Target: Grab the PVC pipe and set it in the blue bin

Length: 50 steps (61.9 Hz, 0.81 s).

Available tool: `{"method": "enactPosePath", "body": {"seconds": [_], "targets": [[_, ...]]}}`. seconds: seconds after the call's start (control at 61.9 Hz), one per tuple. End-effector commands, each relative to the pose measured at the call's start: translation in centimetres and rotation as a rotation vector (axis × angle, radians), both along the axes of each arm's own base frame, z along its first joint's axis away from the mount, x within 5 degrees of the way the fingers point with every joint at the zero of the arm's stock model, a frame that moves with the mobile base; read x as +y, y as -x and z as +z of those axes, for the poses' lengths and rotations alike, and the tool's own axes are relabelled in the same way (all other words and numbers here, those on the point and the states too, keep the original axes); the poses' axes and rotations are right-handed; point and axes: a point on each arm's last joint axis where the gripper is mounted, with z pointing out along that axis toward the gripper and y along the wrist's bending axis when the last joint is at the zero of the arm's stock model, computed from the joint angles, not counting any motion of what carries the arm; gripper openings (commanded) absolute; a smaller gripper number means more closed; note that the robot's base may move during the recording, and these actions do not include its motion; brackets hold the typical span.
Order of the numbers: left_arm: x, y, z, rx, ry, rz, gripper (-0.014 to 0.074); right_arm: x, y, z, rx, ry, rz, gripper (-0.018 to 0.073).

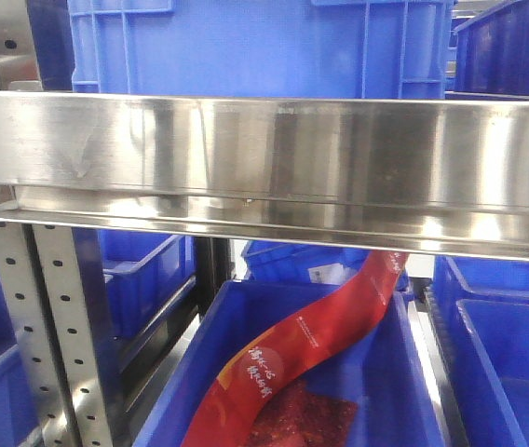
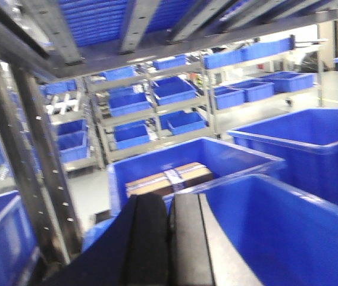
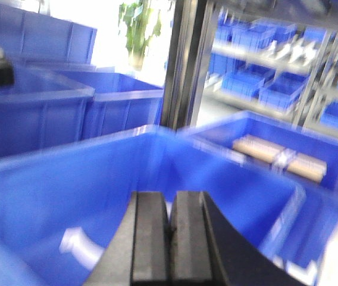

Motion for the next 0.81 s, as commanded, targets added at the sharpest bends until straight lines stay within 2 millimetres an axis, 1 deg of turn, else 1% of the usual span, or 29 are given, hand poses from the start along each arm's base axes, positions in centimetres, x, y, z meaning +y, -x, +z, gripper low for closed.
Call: {"method": "enactPosePath", "body": {"seconds": [0.0, 0.065, 0.113, 0.242, 0.339, 0.533, 0.598, 0.678, 0.791], "targets": [[0.5, 1.3, 1.5, 0.020, 0.084, -0.009, -0.0111, -0.5, 1.6, 0.9, -0.006, 0.012, 0.005, -0.0167], [0.8, 2.1, 1.9, 0.069, 0.141, -0.015, -0.0111, -0.7, 2.6, 1.4, -0.017, 0.009, 0.006, -0.0167], [1.1, 2.6, 1.9, 0.087, 0.138, -0.013, -0.0111, -1.0, 3.6, 1.9, -0.042, 0.002, 0.006, -0.0167], [1.6, 4.2, 2.3, 0.075, 0.125, -0.016, -0.0111, -1.7, 5.9, 2.8, -0.091, -0.015, 0.005, -0.0167], [2.3, 5.7, 2.8, 0.058, 0.133, -0.018, -0.0111, -2.2, 7.5, 2.8, -0.120, -0.026, 0.004, -0.0167], [3.6, 8.5, 3.1, 0.034, 0.144, -0.020, -0.0111, -3.1, 10.4, 2.5, -0.153, -0.040, 0.003, -0.0167], [4.1, 9.4, 3.0, 0.032, 0.145, -0.020, -0.0111, -3.3, 11.1, 2.0, -0.148, -0.054, 0.003, -0.0167], [4.7, 10.7, 2.8, 0.028, 0.147, -0.021, -0.0111, -3.7, 12.4, 1.7, -0.163, -0.061, 0.003, -0.0167], [5.4, 12.3, 2.0, 0.033, 0.145, -0.020, -0.0111, -4.2, 13.9, 0.7, -0.169, -0.065, 0.004, -0.0167]]}}
